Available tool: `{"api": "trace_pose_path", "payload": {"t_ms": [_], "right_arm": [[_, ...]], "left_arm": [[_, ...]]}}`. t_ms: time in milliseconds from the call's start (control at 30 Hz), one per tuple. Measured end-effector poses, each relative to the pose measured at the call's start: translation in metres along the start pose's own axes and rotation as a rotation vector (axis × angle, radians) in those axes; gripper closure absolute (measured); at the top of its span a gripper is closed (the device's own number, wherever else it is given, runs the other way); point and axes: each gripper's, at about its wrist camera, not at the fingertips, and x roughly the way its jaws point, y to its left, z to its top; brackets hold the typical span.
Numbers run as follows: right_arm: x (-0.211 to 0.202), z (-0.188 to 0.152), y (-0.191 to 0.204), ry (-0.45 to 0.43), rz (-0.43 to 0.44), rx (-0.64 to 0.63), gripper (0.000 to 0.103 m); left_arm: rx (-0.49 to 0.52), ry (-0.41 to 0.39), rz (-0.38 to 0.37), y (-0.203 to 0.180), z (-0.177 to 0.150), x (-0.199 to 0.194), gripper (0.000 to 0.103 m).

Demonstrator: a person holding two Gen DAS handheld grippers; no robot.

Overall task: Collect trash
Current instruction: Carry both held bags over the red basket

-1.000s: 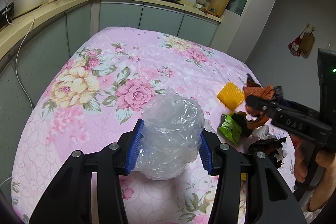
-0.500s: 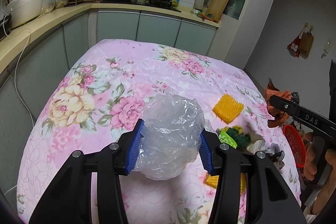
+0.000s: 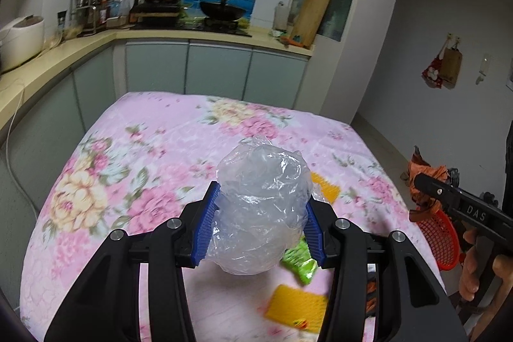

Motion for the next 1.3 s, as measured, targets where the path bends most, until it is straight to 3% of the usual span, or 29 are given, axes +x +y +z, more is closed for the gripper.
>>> {"api": "trace_pose_path", "payload": {"t_ms": [600,1300], "right_arm": [[-0.048,-0.005,-0.089,-0.087,-0.117,0.152,0.044],[-0.085,-0.031,-0.194,-0.097,-0.277,0.297,0.044]], "left_arm": [[0.105,0.013,-0.13,-0.101,0.015,0.027,0.057],[0.305,0.114,-0.306,-0.249,-0.012,0.074,0.056]]}}
